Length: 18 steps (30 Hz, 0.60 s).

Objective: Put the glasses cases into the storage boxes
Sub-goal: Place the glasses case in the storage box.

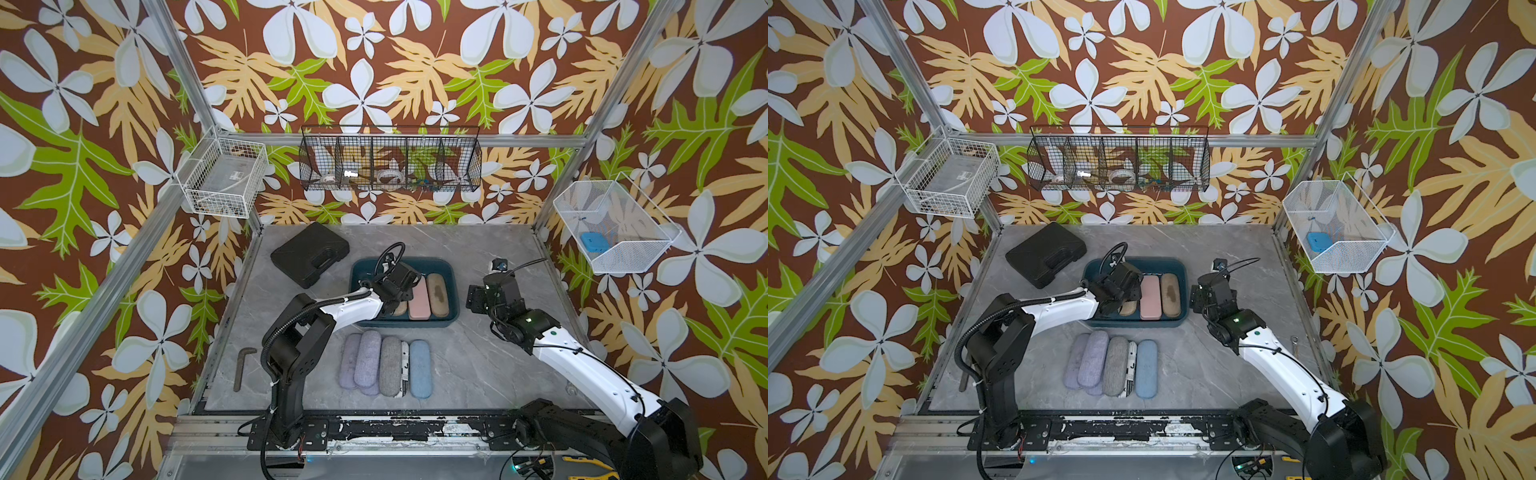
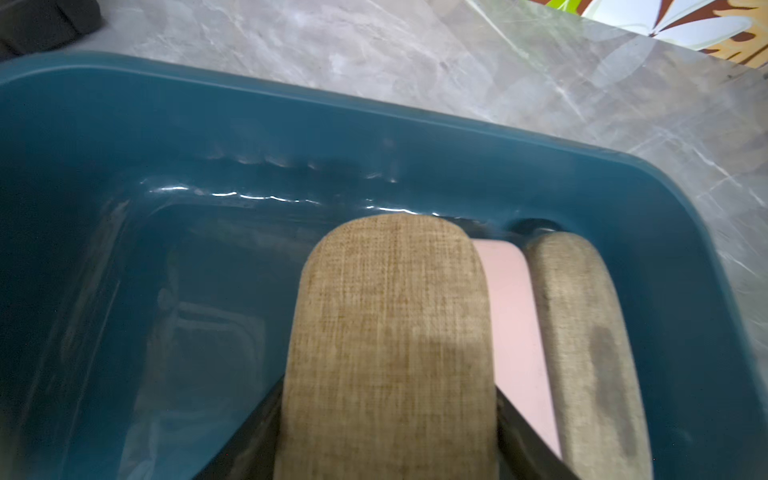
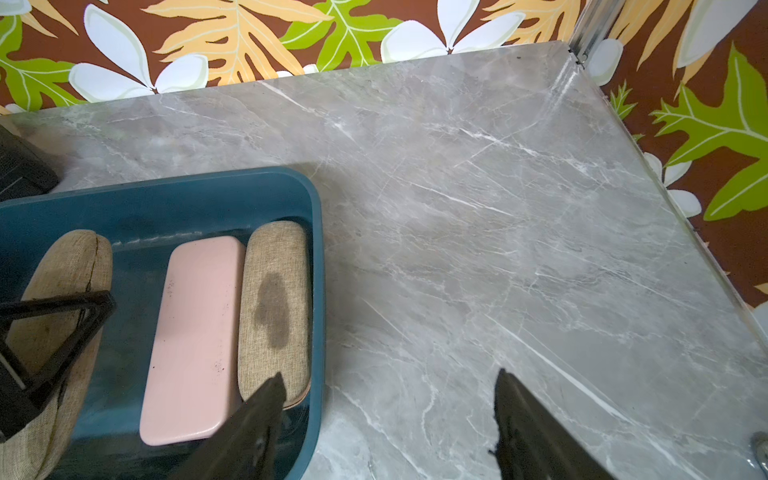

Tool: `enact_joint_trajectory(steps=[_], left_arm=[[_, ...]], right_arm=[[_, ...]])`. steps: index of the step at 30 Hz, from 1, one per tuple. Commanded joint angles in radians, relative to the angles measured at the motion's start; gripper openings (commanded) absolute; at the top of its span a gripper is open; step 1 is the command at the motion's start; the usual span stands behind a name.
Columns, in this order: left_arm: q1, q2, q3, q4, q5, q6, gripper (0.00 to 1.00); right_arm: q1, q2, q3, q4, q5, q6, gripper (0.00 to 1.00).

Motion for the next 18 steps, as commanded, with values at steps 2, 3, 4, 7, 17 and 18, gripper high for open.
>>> enact_joint_trajectory(steps=[2,3,4,7,17,18], left_arm=[[0.015,0.012,-0.008,0.076,0.036,-0.018,0.63],[0.017,0.019,-0.005,0.075,0.038,-0.017,0.63],[0.019,0.029,0.004,0.073,0.041,-0.014,0.63],[0.02,0.058,0.026,0.067,0.05,-0.011,0.64],[0.029,0.104,0.044,0.072,0.052,-0.02,0.64],[0.029,0.107,0.045,0.072,0.055,-0.022,0.64]], right_arm=[[0.001,0.002,0.0,-0.003,0.012,0.002,0.78],[0.0,0.003,0.0,-0.001,0.01,0.003,0.78],[0.001,0.004,0.001,0.0,0.009,0.004,0.78],[0.0,0.006,0.003,0.0,0.006,0.007,0.78],[0.001,0.01,0.009,-0.002,-0.007,0.014,0.78],[0.001,0.012,0.009,-0.003,-0.007,0.014,0.78]])
